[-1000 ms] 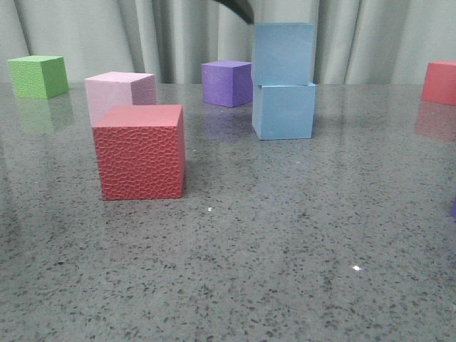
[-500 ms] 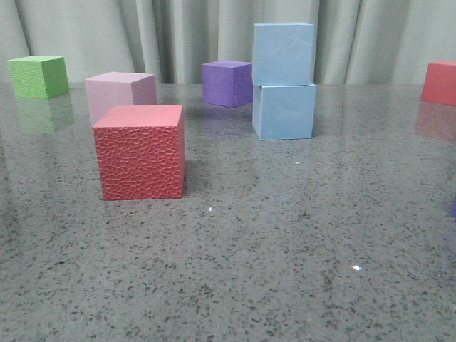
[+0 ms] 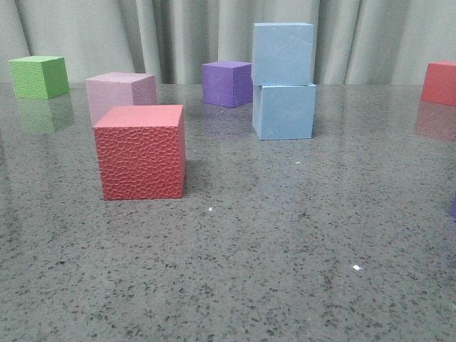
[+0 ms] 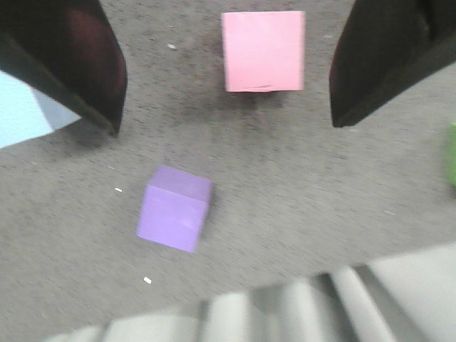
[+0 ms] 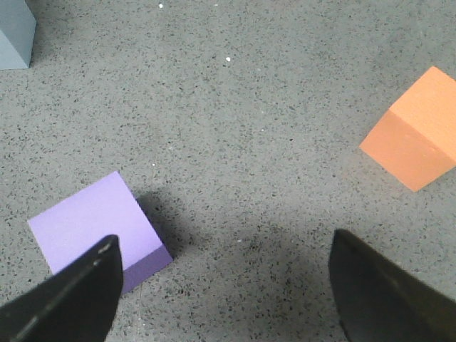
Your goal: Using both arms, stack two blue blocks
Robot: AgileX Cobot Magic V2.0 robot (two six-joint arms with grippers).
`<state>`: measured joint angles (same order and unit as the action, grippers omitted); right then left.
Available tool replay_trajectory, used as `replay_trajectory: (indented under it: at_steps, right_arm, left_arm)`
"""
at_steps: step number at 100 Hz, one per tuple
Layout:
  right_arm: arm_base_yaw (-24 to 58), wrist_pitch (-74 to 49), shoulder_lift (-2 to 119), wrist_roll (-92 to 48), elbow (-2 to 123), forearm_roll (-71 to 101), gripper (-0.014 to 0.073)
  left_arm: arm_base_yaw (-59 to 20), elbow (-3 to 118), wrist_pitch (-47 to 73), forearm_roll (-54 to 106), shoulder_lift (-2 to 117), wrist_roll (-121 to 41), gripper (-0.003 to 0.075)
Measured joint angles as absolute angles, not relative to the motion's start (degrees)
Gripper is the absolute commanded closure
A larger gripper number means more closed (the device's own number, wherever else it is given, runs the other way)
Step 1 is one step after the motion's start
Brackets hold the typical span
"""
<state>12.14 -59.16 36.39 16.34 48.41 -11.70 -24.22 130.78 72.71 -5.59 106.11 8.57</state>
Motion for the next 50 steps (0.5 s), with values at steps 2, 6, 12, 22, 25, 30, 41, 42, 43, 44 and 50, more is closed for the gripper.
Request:
replay_trajectory:
  at_steps: [2,6,12,22,25,30,41,42,43,44,50]
  right_arm:
    - [12.1,-59.2,36.4,16.3,48.4,-11.7,0.0001]
    - [12.1,-59.2,36.4,16.3,48.4,-11.7,0.0001]
    - [12.1,-59.2,36.4,16.3,48.4,-11.7,0.0001]
    - [12.1,-59.2,36.4,16.3,48.4,-11.7,0.0001]
    - [12.1,-59.2,36.4,16.3,48.4,-11.8,0.0001]
    - [12.1,-59.2,36.4,16.3,48.4,-11.8,0.0001]
    - [12.1,-59.2,36.4,16.3,48.4,-11.8,0.0001]
    - [12.1,-59.2,36.4,16.3,48.4,-11.8,0.0001]
    - [12.1,-59.2,36.4,16.3,48.4,-11.8,0.0001]
    - [12.1,-59.2,36.4,16.3,48.4,-11.8,0.0001]
    - [12.1,-59.2,36.4,16.3,48.4,-11.8,0.0001]
  left_arm:
    - [-24.2,130.8,72.7,-6.3,105.6,8.4,0.0164]
    - [-24.2,130.8,72.7,-7.2,104.6,8.0,0.0164]
    - [-24.2,130.8,72.7,-7.9,102.9,7.0,0.0164]
    - [-24.2,130.3,72.8,-8.3,99.7,6.0,0.0164]
    - [-24.1,129.6,72.8,-8.5,98.7,5.9,0.0164]
    - [-24.1,128.1,72.8,-8.9,96.5,5.6,0.0164]
    - [-23.4,122.5,72.8,-9.7,91.8,5.1,0.0164]
    - [-23.2,122.0,72.8,-9.7,91.1,5.1,0.0164]
    - [-23.1,121.5,72.8,-9.7,90.8,5.1,0.0164]
    - [-22.9,120.5,72.8,-9.8,90.1,5.0,0.0164]
    - [-21.6,116.2,72.5,-10.0,87.2,4.9,0.0164]
